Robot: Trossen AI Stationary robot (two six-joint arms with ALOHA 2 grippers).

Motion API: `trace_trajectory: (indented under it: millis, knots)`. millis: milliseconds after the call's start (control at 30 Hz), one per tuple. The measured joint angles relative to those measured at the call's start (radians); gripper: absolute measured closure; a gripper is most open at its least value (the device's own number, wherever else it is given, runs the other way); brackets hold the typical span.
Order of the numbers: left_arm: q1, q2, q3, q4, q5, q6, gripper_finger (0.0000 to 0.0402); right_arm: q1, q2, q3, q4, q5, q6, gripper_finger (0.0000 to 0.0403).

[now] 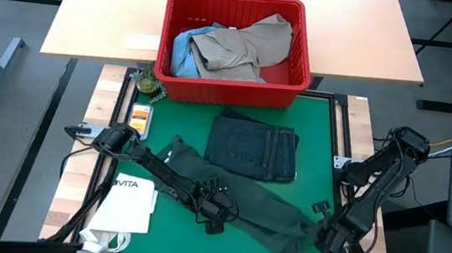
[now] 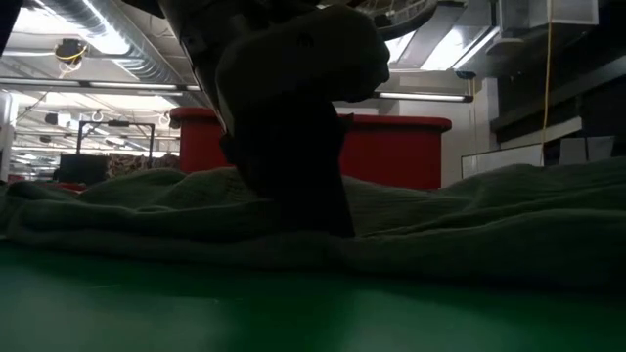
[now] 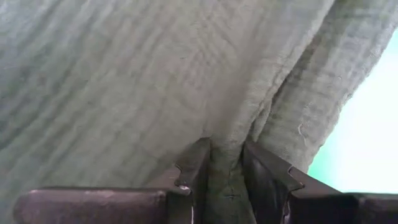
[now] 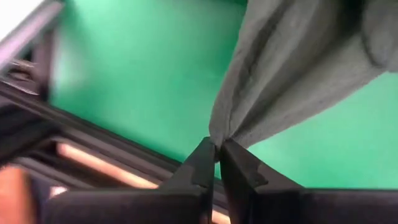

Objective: Fold Laundry from Bin
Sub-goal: Fold the green shirt

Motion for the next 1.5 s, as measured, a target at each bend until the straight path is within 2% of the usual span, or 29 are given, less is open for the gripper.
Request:
trace_trajectory:
  millis: [200, 400, 833, 933, 1233, 1333, 1500]
  knots:
    - [0.000, 0.000, 0.000, 0.001, 0.001, 0.000, 0.0309, 0.000, 0.000, 0.000, 0.101, 0.001, 0.001, 0.0377]
    - [0.000, 0.000, -0.001, 0.001, 0.001, 0.001, 0.0309, -0.003, 0.001, 0.000, 0.063, 0.124, 0.037, 0.0377]
    - [-0.002, 0.001, -0.002, 0.012, -0.011, 0.000, 0.0309, -0.001, 0.001, -0.001, 0.068, 0.124, 0.031, 0.0374]
    - [-0.004, 0.002, -0.002, 0.015, -0.013, 0.000, 0.0309, -0.001, 0.001, -0.001, 0.068, 0.124, 0.029, 0.0352]
    - [-0.004, 0.002, -0.002, 0.017, -0.009, 0.000, 0.0309, -0.001, 0.001, -0.001, 0.068, 0.133, 0.028, 0.0237]
    - [-0.004, 0.002, -0.002, 0.017, -0.008, 0.000, 0.0309, -0.001, 0.001, -0.001, 0.068, 0.132, 0.001, 0.0221]
    - [-0.004, 0.002, -0.002, 0.018, -0.008, 0.000, 0.0309, -0.024, 0.001, -0.001, 0.066, 0.111, -0.122, 0.0217]
